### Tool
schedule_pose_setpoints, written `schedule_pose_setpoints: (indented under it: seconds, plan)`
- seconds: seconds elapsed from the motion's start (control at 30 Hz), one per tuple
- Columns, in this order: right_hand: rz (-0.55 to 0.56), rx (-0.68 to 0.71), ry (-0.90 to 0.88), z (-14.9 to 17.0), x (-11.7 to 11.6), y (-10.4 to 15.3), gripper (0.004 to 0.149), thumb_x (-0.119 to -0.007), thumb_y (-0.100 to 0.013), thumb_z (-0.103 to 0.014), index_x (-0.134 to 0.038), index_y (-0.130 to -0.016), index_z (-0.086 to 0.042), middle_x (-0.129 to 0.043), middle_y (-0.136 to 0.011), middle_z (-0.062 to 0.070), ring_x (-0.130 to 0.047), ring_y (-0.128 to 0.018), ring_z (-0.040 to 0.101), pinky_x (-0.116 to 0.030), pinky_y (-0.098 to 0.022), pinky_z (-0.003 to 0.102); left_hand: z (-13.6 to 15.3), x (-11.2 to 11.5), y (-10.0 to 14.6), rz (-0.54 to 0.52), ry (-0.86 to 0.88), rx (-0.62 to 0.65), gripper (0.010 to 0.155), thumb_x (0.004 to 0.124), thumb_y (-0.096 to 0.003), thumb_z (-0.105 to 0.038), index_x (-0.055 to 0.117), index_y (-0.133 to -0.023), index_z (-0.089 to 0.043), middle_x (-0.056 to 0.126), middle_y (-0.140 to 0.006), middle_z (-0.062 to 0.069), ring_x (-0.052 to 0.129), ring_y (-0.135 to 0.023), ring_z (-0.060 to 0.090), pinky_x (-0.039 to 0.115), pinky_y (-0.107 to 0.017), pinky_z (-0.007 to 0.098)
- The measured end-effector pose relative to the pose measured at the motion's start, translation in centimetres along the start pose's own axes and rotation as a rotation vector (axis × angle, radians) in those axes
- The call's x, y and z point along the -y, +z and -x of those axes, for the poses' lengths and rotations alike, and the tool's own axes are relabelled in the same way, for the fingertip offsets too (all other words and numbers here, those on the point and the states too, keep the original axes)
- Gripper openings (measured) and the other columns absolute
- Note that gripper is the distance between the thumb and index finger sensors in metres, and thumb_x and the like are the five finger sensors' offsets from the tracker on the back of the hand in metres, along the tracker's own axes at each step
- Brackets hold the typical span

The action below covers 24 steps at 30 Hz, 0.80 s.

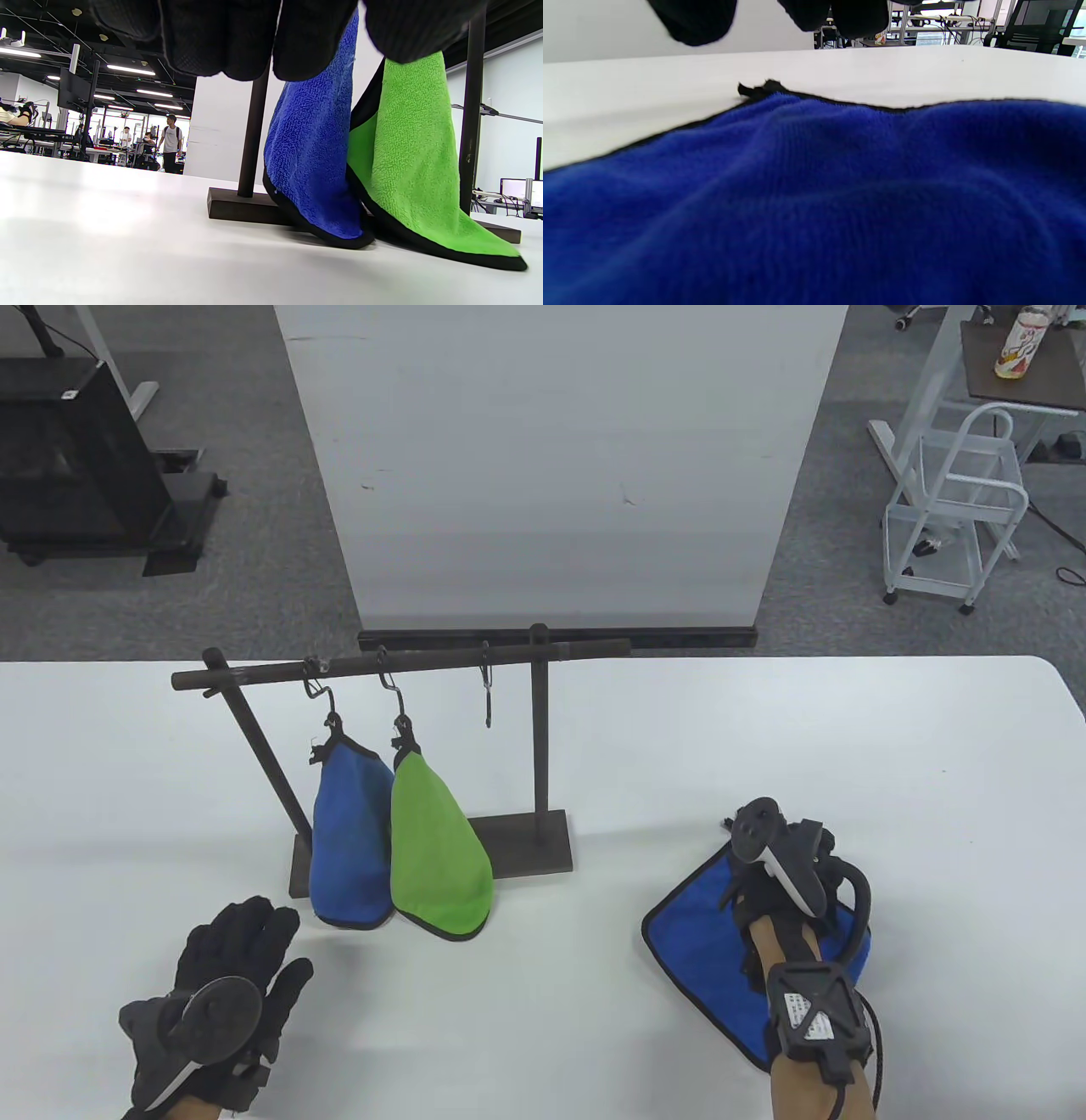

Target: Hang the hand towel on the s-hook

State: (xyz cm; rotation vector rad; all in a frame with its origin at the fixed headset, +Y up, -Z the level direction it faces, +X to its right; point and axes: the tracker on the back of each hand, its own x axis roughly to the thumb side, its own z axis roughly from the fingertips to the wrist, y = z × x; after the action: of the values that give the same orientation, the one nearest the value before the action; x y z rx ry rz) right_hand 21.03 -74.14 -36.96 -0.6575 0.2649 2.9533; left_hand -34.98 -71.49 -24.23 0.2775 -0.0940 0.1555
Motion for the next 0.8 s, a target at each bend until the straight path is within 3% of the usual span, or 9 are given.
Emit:
schedule_pose_setpoints:
  seconds: [0.3,0.4,0.53,0.8]
  plan:
    - [-0.062,-0.103,0.031,0.2,-3.2,-1.5,0.071,-0.072,-0.047,-0.05,-0.052,-0.105,-0.014,-0.052,-0.106,0.021,-0.034,-0.099,0.046,-0.047,-0.069,0.06,0.2,-0.1,-0.1,0.006,0.008,-0.011,0.064,0.069,-0.0417,-0.057,0.067,-0.1,-0.028,0.062,-0.11,0.006,0.065,-0.103,0.036,0.051,-0.077,0.058]
    - [-0.034,-0.091,0.005,-0.1,-3.1,-1.6,0.061,-0.075,-0.046,-0.046,-0.061,-0.097,-0.014,-0.062,-0.097,0.02,-0.044,-0.096,0.045,-0.051,-0.068,0.058,0.2,-0.1,-0.1,0.011,0.007,-0.01,0.065,0.069,-0.0417,-0.057,0.067,-0.1,-0.028,0.062,-0.11,0.006,0.065,-0.103,0.036,0.051,-0.077,0.058]
    - [0.015,-0.07,0.036,-0.5,-2.8,-1.4,0.045,-0.079,-0.046,-0.039,-0.073,-0.085,-0.018,-0.076,-0.086,0.015,-0.057,-0.092,0.041,-0.057,-0.066,0.057,0.1,0.0,-0.2,0.014,0.005,-0.007,0.065,0.069,-0.0418,-0.057,0.067,-0.1,-0.028,0.061,-0.111,0.006,0.065,-0.103,0.036,0.051,-0.077,0.058]
    - [0.225,0.061,0.026,-2.1,-0.8,1.1,0.044,-0.082,-0.043,-0.038,-0.074,-0.082,-0.019,-0.085,-0.071,0.01,-0.073,-0.081,0.036,-0.066,-0.061,0.055,0.0,0.0,-0.1,0.008,0.007,-0.002,0.064,0.069,-0.0417,-0.057,0.068,-0.099,-0.028,0.062,-0.11,0.005,0.065,-0.103,0.036,0.052,-0.077,0.058]
